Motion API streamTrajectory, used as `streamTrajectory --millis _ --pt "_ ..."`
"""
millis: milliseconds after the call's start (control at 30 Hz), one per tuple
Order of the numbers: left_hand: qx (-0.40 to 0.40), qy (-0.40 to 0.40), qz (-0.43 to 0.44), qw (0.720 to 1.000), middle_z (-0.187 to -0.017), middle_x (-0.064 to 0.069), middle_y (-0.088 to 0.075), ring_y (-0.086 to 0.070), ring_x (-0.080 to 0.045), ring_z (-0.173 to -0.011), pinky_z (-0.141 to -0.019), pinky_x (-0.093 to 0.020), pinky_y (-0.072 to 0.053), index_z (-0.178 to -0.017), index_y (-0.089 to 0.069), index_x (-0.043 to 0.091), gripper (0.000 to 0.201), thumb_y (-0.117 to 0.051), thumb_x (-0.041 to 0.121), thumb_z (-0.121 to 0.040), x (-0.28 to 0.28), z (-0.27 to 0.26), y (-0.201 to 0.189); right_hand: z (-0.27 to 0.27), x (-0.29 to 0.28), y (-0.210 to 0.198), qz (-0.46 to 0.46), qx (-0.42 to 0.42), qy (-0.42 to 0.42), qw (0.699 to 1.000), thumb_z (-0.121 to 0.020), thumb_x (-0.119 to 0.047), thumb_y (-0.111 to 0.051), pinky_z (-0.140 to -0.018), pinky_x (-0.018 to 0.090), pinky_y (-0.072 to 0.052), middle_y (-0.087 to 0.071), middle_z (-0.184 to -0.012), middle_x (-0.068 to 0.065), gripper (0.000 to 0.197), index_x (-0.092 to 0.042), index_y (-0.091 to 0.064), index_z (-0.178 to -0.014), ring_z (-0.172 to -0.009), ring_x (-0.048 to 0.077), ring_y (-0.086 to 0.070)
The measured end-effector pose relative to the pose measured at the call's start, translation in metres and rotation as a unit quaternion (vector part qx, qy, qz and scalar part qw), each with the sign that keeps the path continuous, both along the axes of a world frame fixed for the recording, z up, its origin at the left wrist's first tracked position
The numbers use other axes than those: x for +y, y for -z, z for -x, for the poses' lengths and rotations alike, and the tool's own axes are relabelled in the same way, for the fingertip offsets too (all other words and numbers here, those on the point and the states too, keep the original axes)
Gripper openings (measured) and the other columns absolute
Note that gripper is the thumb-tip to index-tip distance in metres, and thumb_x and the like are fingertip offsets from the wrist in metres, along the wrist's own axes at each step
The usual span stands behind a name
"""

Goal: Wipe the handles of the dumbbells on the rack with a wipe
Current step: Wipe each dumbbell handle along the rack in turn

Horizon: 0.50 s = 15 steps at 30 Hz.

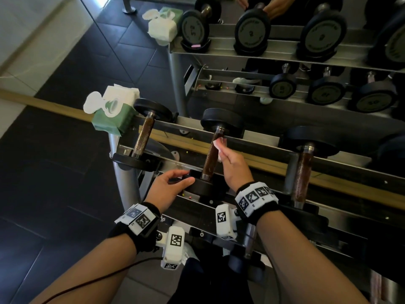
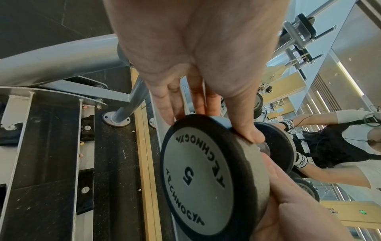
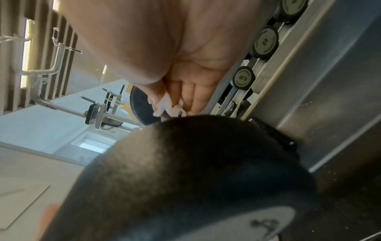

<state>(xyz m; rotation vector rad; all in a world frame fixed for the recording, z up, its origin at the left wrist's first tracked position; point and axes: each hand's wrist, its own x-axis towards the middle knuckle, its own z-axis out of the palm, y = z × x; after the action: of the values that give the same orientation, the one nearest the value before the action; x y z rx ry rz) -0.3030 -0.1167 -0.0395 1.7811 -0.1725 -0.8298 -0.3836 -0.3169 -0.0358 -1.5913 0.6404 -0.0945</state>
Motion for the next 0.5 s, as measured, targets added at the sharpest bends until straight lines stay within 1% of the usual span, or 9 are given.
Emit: streamTrajectory --millis 100,167,233,300,333,367,433,467,500 --pt "0.007 0.0 0.008 1.0 -0.093 0.012 -0.073 -0.071 -0.005 -0.088 -0.067 -0.016 -0.055 -0.105 -0.072 0.03 0.043 -0.079 0.043 -0.064 0.002 0.0 0.001 0.017 0.011 0.004 0.006 0.007 -0.024 1.0 -0.106 -0.036 -0.036 -0.105 0.017 -0.029 -0.044 -0.148 -0.014 0.037 -0.047 -0.047 -0.139 -0.129 -0.002 -0.039" --pt "0.007 0.003 0.01 1.0 -0.094 0.014 -0.072 -0.071 -0.004 -0.088 -0.066 -0.016 -0.055 -0.105 -0.072 0.031 0.042 -0.078 0.043 -0.065 0.003 0.0 0.001 0.033 0.022 0.007 -0.006 0.019 -0.049 0.999 -0.105 -0.04 -0.038 -0.109 0.025 -0.037 -0.053 -0.137 -0.016 0.034 -0.052 -0.051 -0.133 -0.12 -0.004 -0.049" --pt "0.008 0.003 0.011 1.0 -0.095 0.011 -0.072 -0.071 -0.005 -0.089 -0.067 -0.017 -0.056 -0.104 -0.072 0.031 0.042 -0.078 0.043 -0.064 0.002 0.0 0.002 0.043 0.027 0.007 0.001 0.03 -0.064 0.997 -0.104 -0.04 -0.041 -0.108 0.033 -0.044 -0.062 -0.126 -0.017 0.031 -0.049 -0.057 -0.129 -0.114 -0.001 -0.057" --pt "0.006 0.0 0.005 1.0 -0.098 0.007 -0.072 -0.071 -0.008 -0.092 -0.073 -0.021 -0.056 -0.106 -0.071 0.029 0.045 -0.078 0.043 -0.064 0.001 0.0 0.002 0.044 0.02 0.002 0.029 0.044 -0.074 0.996 -0.103 -0.038 -0.044 -0.106 0.034 -0.045 -0.066 -0.12 -0.017 0.03 -0.045 -0.062 -0.126 -0.114 0.003 -0.059" --pt "0.005 -0.001 0.003 1.0 -0.1 0.006 -0.071 -0.071 -0.01 -0.094 -0.078 -0.024 -0.056 -0.106 -0.071 0.028 0.046 -0.078 0.043 -0.064 0.0 0.0 0.002 0.042 0.015 0.0 0.034 0.048 -0.071 0.996 -0.103 -0.036 -0.045 -0.105 0.032 -0.045 -0.066 -0.119 -0.018 0.029 -0.044 -0.063 -0.125 -0.114 0.004 -0.059" --pt "0.004 -0.002 0.002 1.0 -0.102 0.005 -0.071 -0.071 -0.012 -0.096 -0.082 -0.027 -0.056 -0.107 -0.071 0.027 0.047 -0.078 0.043 -0.063 0.0 0.0 0.002 0.039 0.009 -0.003 0.029 0.046 -0.059 0.997 -0.103 -0.036 -0.045 -0.103 0.026 -0.046 -0.065 -0.117 -0.019 0.029 -0.045 -0.063 -0.124 -0.113 0.004 -0.059" --pt "0.006 -0.003 0.004 1.0 -0.101 0.005 -0.072 -0.071 -0.012 -0.096 -0.085 -0.029 -0.057 -0.106 -0.071 0.027 0.047 -0.078 0.044 -0.062 0.0 0.0 0.001 0.033 0.002 -0.005 0.038 0.043 -0.037 0.998 -0.104 -0.036 -0.042 -0.092 0.008 -0.04 -0.058 -0.122 -0.021 0.032 -0.046 -0.057 -0.13 -0.113 -0.001 -0.055" --pt "0.007 -0.003 0.006 1.0 -0.1 0.005 -0.072 -0.071 -0.013 -0.096 -0.084 -0.029 -0.057 -0.106 -0.071 0.028 0.047 -0.078 0.044 -0.062 0.0 0.001 0.001 0.031 0.002 -0.005 0.049 0.046 -0.039 0.997 -0.105 -0.035 -0.04 -0.091 0.006 -0.035 -0.052 -0.126 -0.023 0.034 -0.045 -0.053 -0.135 -0.115 -0.003 -0.049" --pt "0.007 -0.003 0.008 1.0 -0.1 0.006 -0.072 -0.071 -0.013 -0.097 -0.083 -0.028 -0.057 -0.106 -0.071 0.029 0.046 -0.078 0.045 -0.063 0.001 0.001 0.001 0.029 0.005 -0.005 0.053 0.051 -0.049 0.996 -0.105 -0.036 -0.039 -0.094 0.009 -0.033 -0.048 -0.127 -0.023 0.036 -0.044 -0.049 -0.139 -0.117 -0.003 -0.045"
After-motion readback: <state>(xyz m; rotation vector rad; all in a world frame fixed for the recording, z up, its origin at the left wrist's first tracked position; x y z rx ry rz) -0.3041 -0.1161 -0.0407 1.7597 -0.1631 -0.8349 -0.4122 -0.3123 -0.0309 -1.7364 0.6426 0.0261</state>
